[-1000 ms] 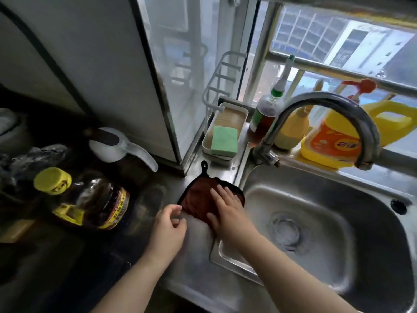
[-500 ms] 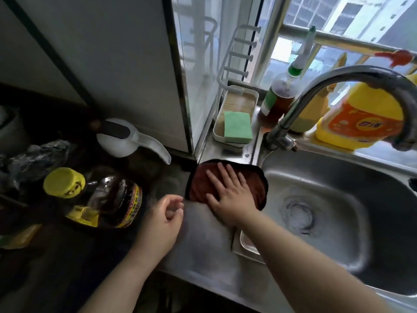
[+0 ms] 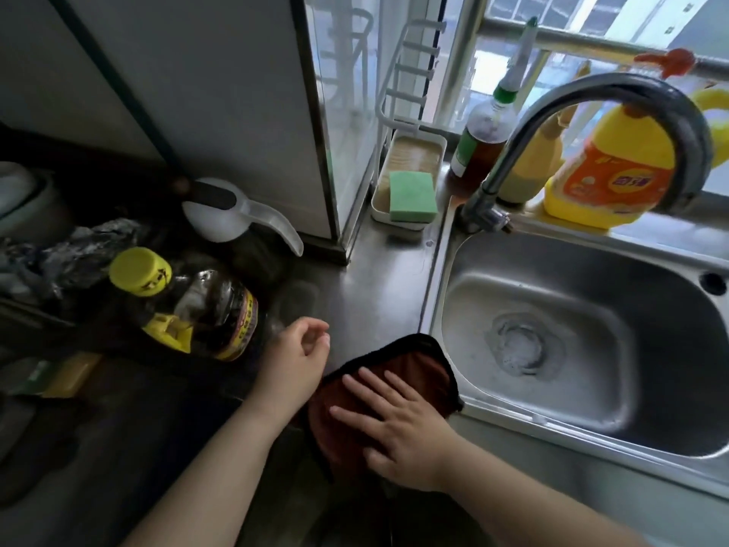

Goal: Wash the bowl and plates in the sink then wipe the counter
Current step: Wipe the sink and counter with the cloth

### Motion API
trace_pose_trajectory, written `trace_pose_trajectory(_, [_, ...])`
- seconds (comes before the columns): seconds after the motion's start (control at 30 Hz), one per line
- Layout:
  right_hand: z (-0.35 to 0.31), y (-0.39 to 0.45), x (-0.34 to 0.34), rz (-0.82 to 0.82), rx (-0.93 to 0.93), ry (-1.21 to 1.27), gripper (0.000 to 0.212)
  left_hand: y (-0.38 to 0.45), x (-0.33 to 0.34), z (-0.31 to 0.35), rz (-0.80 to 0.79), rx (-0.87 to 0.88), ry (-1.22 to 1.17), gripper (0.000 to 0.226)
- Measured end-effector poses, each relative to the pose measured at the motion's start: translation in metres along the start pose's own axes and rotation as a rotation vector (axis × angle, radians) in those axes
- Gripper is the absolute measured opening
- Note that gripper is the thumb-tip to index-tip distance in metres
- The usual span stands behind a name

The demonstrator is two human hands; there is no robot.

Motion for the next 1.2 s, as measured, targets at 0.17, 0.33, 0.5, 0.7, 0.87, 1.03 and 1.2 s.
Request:
trace_pose_trajectory(0.17, [-0.005, -0.029, -0.011, -0.001, 0.331, 0.120, 0.079, -0.020, 0.008, 0.001, 0.061, -0.004, -0.038, 0.014])
trace_pose_trajectory(0.33, [-0.027, 0.011, 0.012, 0.120, 0.766, 0.163, 0.085, -0.054, 0.028, -0.003, 0.148, -0.022, -0.034, 0.022])
trace_pose_trajectory(0.5, [0.015, -0.084, 0.040, 0.210, 0.435, -0.075, 0.073, -0.082, 0.053, -0.016, 0.182, 0.112, 0.183, 0.022])
trace_pose_trajectory(0.7, [0.112, -0.296, 0.081, 0.083, 0.813, -0.096, 0.075, -0.115, 0.108, -0.012, 0.061, 0.198, 0.214, 0.022])
trace_pose_trajectory(0.87, [0.095, -0.264, 0.073, 0.184, 0.953, -0.036, 0.084, -0.135, 0.143, 0.001, 0.012, 0.228, 0.150, 0.021])
trace_pose_trajectory(1.03, [0.037, -0.119, 0.036, 0.188, 0.516, 0.163, 0.084, -0.132, 0.157, 0.011, 0.086, 0.237, 0.080, 0.022])
trace_pose_trajectory(1.2, [0.052, -0.118, 0.034, 0.235, 0.403, 0.122, 0.082, -0.118, 0.166, 0.029, 0.091, 0.249, 0.080, 0.022])
Point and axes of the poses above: each hand's wrist, its own y-axis towards the middle knuckle, its own x-axis out of the palm, z = x × y, the point moved 4 cm from there along y, towards the middle knuckle, and after that the axes turned 11 degrees about -y, right-handed, at the moved point
